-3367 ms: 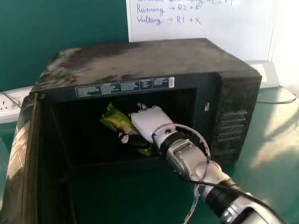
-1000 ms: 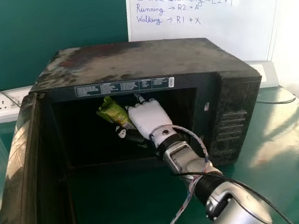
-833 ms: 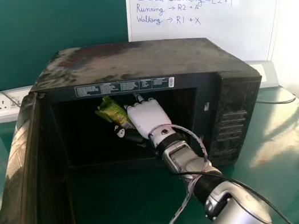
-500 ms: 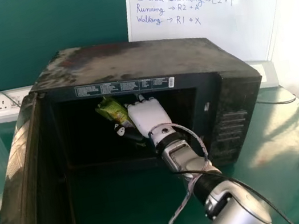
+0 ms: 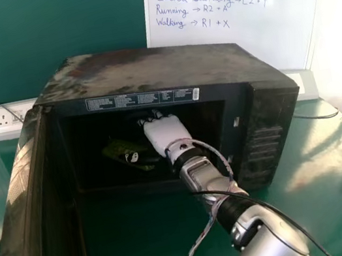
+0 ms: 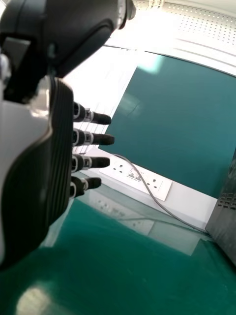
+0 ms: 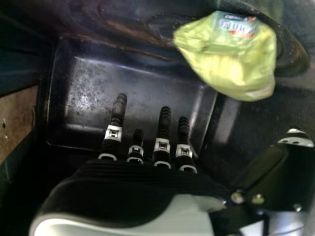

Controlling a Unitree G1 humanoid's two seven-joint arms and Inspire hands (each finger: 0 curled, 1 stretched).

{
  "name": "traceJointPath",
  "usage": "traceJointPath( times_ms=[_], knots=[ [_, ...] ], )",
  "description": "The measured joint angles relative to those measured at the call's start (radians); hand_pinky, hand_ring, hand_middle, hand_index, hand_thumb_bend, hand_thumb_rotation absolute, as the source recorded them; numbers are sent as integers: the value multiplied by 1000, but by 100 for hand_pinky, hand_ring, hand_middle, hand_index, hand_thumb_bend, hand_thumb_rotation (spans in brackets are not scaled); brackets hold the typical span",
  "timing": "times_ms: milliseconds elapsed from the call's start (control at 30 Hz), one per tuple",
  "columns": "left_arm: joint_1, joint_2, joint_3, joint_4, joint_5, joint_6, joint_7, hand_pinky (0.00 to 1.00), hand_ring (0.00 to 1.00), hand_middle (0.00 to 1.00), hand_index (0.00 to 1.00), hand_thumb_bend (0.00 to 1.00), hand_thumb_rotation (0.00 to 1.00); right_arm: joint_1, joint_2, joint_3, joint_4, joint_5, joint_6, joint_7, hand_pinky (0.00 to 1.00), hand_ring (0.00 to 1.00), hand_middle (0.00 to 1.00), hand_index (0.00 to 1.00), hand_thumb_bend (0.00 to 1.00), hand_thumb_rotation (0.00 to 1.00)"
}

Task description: Put biscuit inside oven

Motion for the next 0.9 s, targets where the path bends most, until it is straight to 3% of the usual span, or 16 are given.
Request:
traceJointPath(
  times_ms=[333, 900],
  knots=[
    [-3, 0, 0, 2, 0, 0, 1, 98, 91, 93, 96, 21, 0, 56, -44, -11, -167, 23, 25, 79, 71, 84, 88, 92, 100, 89],
    [-11, 2, 0, 12, 3, 0, 3, 100, 92, 94, 96, 22, 0, 367, -212, -125, -835, 24, 161, 395, 75, 89, 92, 97, 100, 91]
  ],
)
